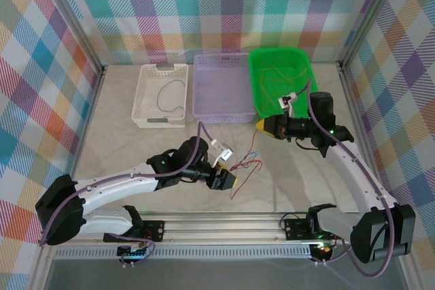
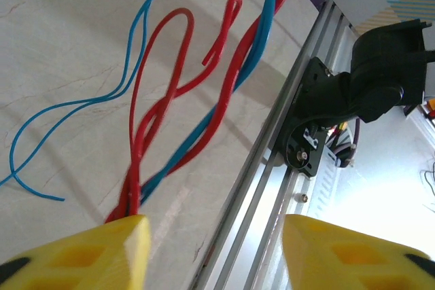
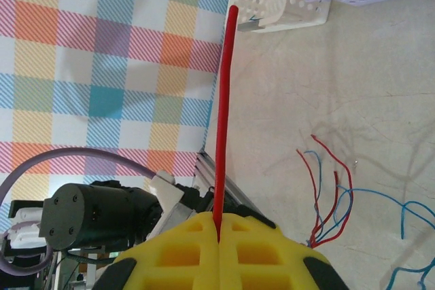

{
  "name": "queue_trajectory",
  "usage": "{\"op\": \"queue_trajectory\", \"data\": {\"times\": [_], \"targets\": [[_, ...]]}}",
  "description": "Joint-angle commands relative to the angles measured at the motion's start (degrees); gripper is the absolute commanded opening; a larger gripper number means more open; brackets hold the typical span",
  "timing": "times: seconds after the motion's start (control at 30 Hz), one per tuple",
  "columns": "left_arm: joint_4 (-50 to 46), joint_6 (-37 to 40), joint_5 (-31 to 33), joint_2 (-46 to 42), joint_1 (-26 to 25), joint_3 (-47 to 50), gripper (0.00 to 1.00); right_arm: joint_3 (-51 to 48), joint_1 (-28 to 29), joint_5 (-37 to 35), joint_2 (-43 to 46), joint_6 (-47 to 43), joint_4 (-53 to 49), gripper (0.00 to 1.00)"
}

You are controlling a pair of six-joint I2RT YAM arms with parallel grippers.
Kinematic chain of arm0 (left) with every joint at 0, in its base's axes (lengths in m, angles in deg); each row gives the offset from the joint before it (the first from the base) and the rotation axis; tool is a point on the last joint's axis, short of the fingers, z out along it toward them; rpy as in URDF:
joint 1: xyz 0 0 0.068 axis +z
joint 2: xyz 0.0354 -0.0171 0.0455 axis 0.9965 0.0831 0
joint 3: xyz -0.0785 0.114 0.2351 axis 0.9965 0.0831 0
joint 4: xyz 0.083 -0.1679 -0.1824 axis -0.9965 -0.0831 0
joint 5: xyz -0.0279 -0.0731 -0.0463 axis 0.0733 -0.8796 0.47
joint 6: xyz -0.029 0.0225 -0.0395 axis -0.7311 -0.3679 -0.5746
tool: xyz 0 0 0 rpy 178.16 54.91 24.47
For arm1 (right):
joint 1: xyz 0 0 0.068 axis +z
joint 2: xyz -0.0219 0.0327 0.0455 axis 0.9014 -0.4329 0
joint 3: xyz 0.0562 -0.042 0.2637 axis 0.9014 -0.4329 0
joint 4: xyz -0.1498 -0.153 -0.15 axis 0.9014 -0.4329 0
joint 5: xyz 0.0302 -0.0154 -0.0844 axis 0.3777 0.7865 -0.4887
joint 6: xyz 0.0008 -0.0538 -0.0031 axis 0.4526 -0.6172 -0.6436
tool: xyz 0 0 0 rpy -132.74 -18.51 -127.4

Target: Untangle the cables

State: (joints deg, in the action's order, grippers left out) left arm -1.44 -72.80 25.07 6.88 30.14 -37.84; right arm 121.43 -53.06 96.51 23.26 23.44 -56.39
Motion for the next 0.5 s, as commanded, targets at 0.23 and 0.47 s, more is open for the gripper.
{"op": "queue_trajectory", "data": {"times": [0.23, 0.47], "targets": [[-3.93, -1.77, 14.96, -4.5, -0.46, 3.3, 0.55, 2.45, 0.4, 5.12, 1.66, -0.43, 2.18, 0.0], [-7.17, -10.64, 30.46, -17.95, -0.14, 11.23, 0.64, 4.21, 0.31, 3.31, 2.38, -1.76, -0.48, 0.0]]}}
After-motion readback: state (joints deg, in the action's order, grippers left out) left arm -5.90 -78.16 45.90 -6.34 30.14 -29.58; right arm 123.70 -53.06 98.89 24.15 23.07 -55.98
